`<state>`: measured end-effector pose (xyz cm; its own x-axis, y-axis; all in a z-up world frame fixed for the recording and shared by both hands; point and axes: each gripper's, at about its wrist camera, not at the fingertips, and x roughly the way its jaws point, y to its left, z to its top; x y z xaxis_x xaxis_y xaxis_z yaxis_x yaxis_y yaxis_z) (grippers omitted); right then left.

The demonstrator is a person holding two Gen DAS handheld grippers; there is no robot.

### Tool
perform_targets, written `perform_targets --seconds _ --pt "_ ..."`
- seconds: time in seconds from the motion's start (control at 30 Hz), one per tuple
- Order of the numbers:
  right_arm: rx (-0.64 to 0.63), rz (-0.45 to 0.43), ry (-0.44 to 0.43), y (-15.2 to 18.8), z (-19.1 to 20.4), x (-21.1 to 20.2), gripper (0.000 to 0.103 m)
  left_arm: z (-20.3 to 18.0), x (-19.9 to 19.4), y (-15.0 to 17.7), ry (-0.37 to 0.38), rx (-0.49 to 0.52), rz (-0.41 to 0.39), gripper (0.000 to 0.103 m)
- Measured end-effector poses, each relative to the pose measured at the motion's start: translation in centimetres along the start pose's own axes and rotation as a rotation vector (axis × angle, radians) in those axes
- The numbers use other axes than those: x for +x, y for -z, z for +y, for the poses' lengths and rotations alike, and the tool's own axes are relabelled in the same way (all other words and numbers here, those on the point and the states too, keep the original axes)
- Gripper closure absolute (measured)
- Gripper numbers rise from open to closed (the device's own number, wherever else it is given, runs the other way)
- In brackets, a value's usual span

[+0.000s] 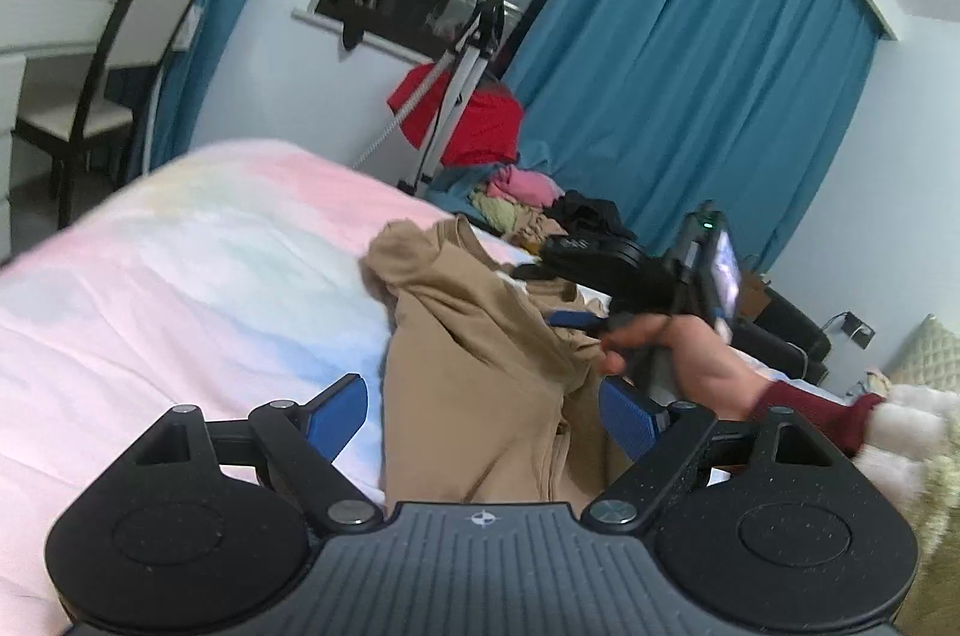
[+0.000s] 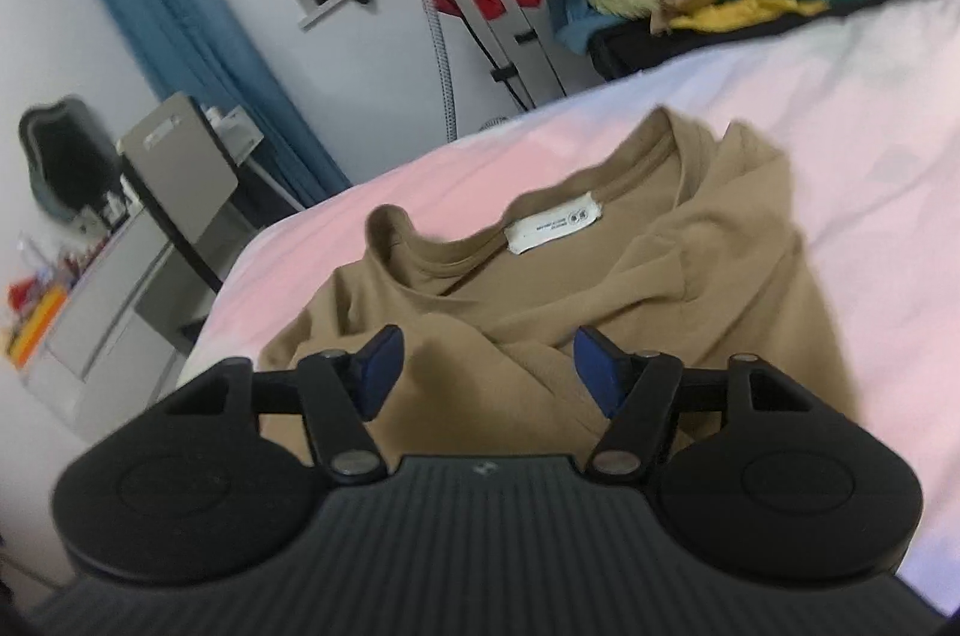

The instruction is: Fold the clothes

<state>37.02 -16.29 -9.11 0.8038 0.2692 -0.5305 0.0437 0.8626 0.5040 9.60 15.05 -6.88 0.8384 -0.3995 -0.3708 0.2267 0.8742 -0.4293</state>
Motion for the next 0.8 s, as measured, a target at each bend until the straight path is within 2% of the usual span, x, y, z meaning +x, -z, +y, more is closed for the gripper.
perform_targets --seconds 0.03,0.1,0.17,0.2,0.23,0.4,0.57,0.7,0.8 --pt "0.011 0.009 -0.017 0.1 -0.1 0.7 0.039 0.2 0.3 0.2 0.006 0.000 0.006 0.017" --pt "-0.040 0.045 -0.046 0.6 0.5 1.8 0.046 0.6 0.8 0.4 -0.001 -0.006 0.016 0.017" --pt "-0.127 0.076 -0.027 1.1 1.4 2.1 0.083 1.1 1.1 0.5 -0.007 -0.029 0.028 0.017" --pt "-0.143 0.065 -0.019 1.1 1.7 1.9 0.090 1.3 1.3 0.5 -0.011 -0.047 0.034 0.017" --pt "-0.158 0.049 -0.012 1.2 1.9 1.5 0.091 1.5 1.3 0.4 -0.014 -0.065 0.038 0.017" --pt "-0.179 -0.166 -0.021 1.6 2.6 -3.2 0.095 1.9 0.8 0.4 -0.028 -0.116 0.032 0.017" --pt "-0.149 -0.317 0.155 0.9 1.7 -5.3 0.095 1.0 -0.2 0.3 -0.053 -0.071 0.006 0.017" --pt "-0.057 -0.286 0.274 0.1 -0.5 -3.7 0.095 0.3 0.0 0.6 -0.081 -0.011 0.013 0.017" --pt "-0.049 -0.241 0.294 0.1 -1.3 -2.5 0.092 -0.2 0.5 0.7 -0.091 0.029 0.022 0.017"
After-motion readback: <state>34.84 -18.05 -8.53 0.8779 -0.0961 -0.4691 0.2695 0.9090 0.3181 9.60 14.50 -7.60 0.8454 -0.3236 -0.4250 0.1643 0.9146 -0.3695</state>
